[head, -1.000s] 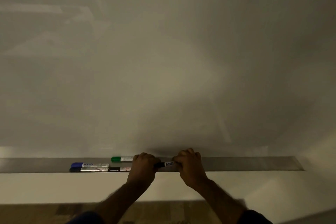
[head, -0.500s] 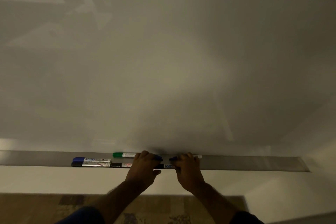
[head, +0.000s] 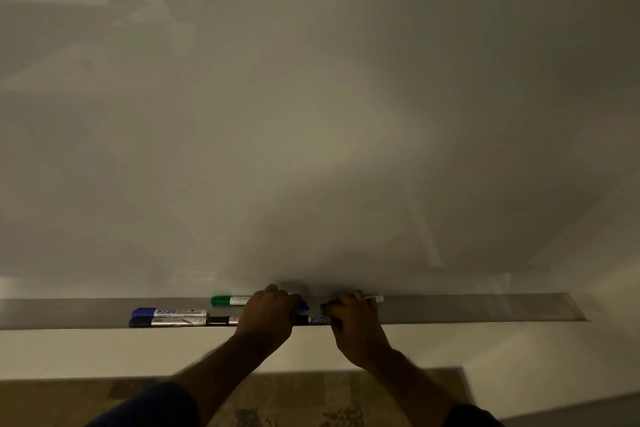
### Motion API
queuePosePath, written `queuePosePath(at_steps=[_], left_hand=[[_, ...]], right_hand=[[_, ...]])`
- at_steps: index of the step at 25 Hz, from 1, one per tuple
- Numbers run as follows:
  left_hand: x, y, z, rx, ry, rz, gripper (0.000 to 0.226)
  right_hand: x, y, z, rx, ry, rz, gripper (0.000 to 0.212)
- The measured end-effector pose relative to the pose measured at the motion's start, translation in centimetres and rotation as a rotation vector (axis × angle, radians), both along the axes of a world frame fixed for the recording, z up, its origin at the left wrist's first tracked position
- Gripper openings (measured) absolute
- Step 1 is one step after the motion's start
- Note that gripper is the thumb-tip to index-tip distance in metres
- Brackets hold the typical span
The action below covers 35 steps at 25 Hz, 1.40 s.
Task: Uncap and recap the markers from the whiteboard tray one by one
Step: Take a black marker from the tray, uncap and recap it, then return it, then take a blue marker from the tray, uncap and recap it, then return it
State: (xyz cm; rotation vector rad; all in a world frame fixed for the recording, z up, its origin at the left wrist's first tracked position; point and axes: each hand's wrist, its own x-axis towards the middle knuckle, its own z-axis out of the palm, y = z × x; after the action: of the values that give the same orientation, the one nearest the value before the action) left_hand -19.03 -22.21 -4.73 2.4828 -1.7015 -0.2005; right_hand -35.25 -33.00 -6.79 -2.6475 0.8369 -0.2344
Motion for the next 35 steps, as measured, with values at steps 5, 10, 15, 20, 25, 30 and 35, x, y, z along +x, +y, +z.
queuePosePath(at_steps=[5,10,15,20,25,30,35], left_hand=[[0.3,-0.5,-0.4,0.082,-0.028,0.000,0.024],[0.2,-1.0,-0.3,0.143,-0.045,0.007,0.017],[0.1,-1.1,0.4,0.117,-0.024,0.029,0.012],[0.1,-0.7,1.7,-0.031,-0.037,-0.020,0.018],[-0.5,0.7,5.7,-0.288,-0.027,-0.096,0.014],[-0.5,1.4,12.0,-0.504,-0.035,-0.116,0.022],[0.9,2.6,18.0,-0.565,0.136,0.075,0.024]], right_hand=[[-0.8,-1.4,1.0,-0.062,0.023,-0.028,0.030],[-1.5,-3.2,1.6,-0.105,0.258,-0.075,0.027],[-1.6,-3.7,1.9,-0.096,0.286,-0.098,0.016],[-2.3,-3.3,1.8,-0.177,0.247,-0.050,0.020],[-2.5,-2.8,4.7,-0.267,0.099,-0.010,0.018],[-2.6,-2.3,10.6,-0.372,-0.125,-0.049,0.007],[-1.9,-1.5,18.0,-0.364,-0.391,-0.022,0.007]])
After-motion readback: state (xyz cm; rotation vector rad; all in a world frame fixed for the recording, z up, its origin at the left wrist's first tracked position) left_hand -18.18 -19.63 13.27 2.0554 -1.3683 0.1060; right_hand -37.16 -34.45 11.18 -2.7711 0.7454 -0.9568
